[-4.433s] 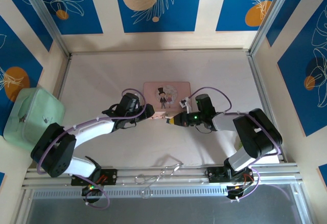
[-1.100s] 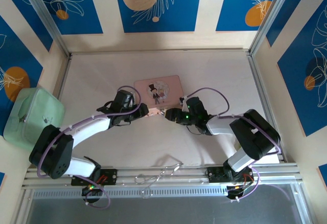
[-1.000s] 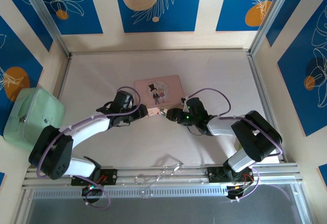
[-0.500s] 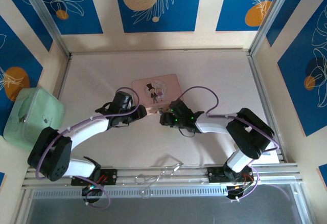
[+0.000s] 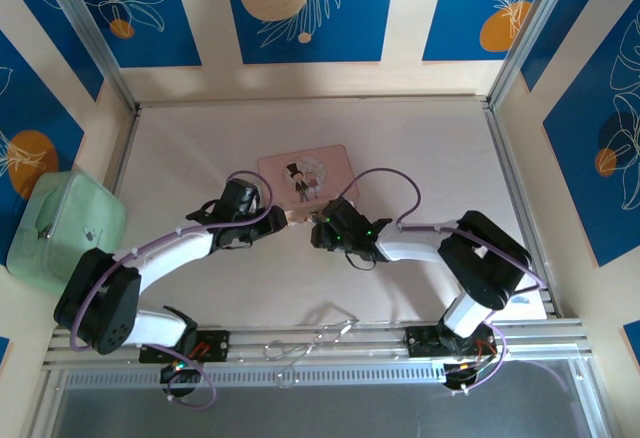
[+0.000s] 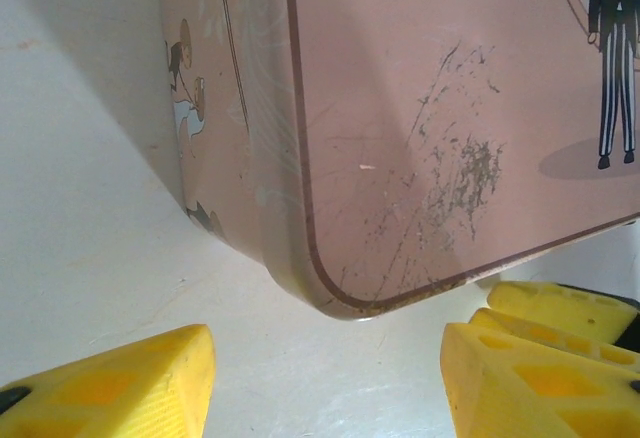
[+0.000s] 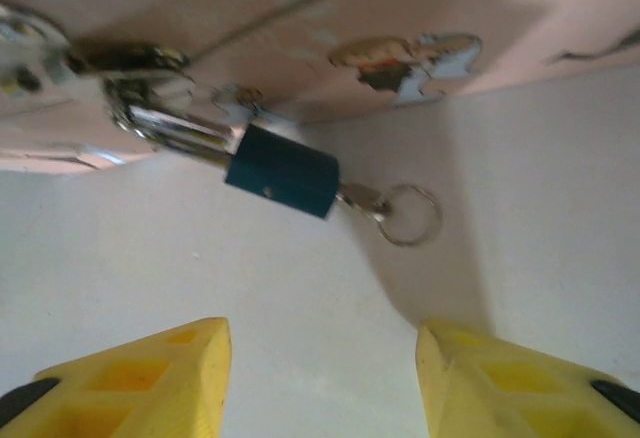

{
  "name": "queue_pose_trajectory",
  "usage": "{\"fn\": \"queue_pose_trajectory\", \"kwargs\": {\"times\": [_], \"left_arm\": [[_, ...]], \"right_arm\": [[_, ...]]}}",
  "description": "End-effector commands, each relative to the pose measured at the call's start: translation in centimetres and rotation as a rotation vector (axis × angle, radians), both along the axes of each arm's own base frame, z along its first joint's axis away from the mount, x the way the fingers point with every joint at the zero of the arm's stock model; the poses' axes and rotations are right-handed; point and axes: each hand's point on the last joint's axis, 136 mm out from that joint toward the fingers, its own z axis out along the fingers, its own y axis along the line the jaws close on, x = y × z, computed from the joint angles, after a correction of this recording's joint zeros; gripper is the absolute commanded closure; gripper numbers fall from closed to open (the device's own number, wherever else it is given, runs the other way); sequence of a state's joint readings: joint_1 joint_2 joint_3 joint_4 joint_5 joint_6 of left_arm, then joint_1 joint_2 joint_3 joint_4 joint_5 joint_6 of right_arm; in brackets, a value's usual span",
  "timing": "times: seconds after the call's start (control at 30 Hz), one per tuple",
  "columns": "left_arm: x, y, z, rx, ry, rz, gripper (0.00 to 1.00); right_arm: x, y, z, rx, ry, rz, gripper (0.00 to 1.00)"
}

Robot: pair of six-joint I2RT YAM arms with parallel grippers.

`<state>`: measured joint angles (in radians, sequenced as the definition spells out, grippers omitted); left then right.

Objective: Unlock the padlock with the key

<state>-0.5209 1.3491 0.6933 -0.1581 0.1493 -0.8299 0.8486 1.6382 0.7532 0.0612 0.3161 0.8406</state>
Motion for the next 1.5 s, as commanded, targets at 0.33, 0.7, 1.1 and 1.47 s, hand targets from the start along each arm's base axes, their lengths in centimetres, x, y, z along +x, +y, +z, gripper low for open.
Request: {"fn": "queue_pose_trajectory", "kwargs": {"times": [0.33,0.7,1.1,1.47], "left_arm": [[-0.3,0.4,0.3,-0.005,0.002,-0.004,0.39],[-0.5,0.4,0.2,-0.010,0.004,-0.003,0.40],[-0.6,0.5,0.0,-0.008,0.005,-0.004,0.40],[-0.7,0.5,0.1,-0.004,0.003,-0.010,0.41]], "right_arm": [[3.5,1.3,1.8,-0.071,-0.133,-0.050,0.47],[4.0,0.9,0.2,-0.143,-0.067,-0.089,0.47],[3.6,0.1,-1.1,-0.170,-0.031,-0.113,0.44],[4.5,-0.1,-0.5,-0.172,-0.107,-0.064,0.54]]}}
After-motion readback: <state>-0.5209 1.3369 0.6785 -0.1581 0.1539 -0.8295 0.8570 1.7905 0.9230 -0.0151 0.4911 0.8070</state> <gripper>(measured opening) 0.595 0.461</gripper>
